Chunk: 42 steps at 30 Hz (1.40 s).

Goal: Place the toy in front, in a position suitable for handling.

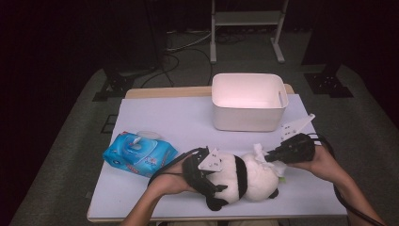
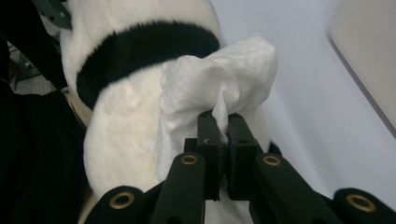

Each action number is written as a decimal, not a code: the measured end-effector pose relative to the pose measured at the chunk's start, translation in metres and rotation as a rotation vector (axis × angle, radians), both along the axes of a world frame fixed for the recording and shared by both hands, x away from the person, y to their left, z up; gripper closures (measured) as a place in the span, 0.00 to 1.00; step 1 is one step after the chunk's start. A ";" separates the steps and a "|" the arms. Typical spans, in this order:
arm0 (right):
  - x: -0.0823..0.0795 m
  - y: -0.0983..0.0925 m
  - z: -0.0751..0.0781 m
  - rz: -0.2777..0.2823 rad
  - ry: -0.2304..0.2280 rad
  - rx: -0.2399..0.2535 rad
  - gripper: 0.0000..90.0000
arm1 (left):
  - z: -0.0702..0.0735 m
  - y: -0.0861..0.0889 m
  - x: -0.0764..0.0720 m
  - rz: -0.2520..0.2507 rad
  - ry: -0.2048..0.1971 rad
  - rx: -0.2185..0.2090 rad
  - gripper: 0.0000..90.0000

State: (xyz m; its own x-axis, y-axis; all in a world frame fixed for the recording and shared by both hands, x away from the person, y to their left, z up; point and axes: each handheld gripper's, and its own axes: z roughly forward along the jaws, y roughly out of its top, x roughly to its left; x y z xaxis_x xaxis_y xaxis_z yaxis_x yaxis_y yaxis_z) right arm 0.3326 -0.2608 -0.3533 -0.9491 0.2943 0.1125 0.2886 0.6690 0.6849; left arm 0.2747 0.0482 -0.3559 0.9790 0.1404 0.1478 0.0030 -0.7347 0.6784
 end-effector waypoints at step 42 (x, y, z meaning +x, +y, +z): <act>-0.028 -0.014 -0.007 -0.013 -0.031 0.044 0.95 | -0.005 -0.005 0.015 0.059 0.041 -0.057 0.24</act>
State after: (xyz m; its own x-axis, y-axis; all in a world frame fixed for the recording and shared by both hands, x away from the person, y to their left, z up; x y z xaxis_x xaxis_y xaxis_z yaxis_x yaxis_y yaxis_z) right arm 0.3045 -0.2746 -0.3607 -0.9485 0.3018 0.0964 0.2753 0.6343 0.7224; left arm 0.2898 0.0428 -0.3605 0.9739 0.2052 0.0975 0.0742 -0.6928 0.7173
